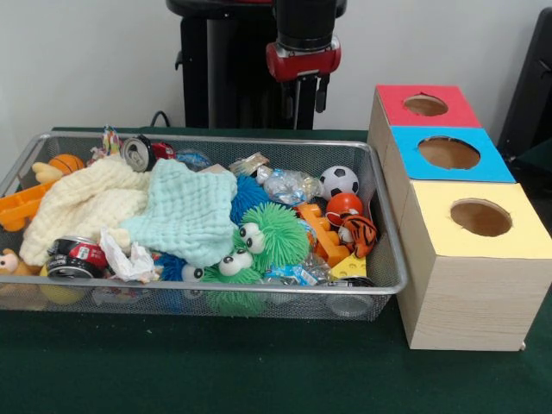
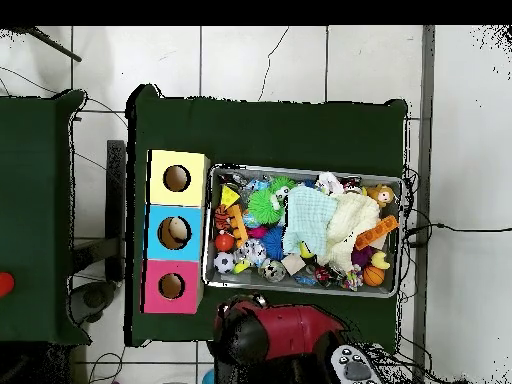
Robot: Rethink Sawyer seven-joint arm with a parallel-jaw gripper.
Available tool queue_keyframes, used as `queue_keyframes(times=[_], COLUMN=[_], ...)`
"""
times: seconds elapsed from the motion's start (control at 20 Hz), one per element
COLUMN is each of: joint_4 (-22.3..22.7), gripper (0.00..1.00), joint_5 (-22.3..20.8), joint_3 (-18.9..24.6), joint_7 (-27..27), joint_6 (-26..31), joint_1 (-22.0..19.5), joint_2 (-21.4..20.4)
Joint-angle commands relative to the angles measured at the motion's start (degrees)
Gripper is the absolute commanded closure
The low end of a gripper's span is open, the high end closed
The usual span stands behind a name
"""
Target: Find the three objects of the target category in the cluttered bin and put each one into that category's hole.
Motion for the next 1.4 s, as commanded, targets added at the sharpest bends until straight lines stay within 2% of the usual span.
queue_keyframes(times=[0.05, 0.15, 0.3, 0.55, 0.8, 1.1, 1.4], joint_4=[3.0, 2.0, 0.6, -1.4, -1.3, -2.8, -6.4], gripper=[0.0, 0.0, 0.0, 0.0, 0.0, 0.0, 0.0], joint_5=[-2.9, -2.3, -0.7, 1.6, 2.1, 2.0, 2.6], joint_3=[-3.9, -5.3, -4.7, -2.2, 0.2, -0.3, 0.5], joint_7=[12.3, 12.9, 12.2, 9.5, 8.3, 8.7, 7.7], joint_6=[-14.4, -15.8, -16.6, -12.6, -9.8, -11.5, -10.2], joint_1=[1.3, 2.7, 2.5, 1.1, 0.3, 1.0, 0.5], joint_2=[1.1, 3.1, 4.5, 3.3, 1.5, 3.4, 5.0])
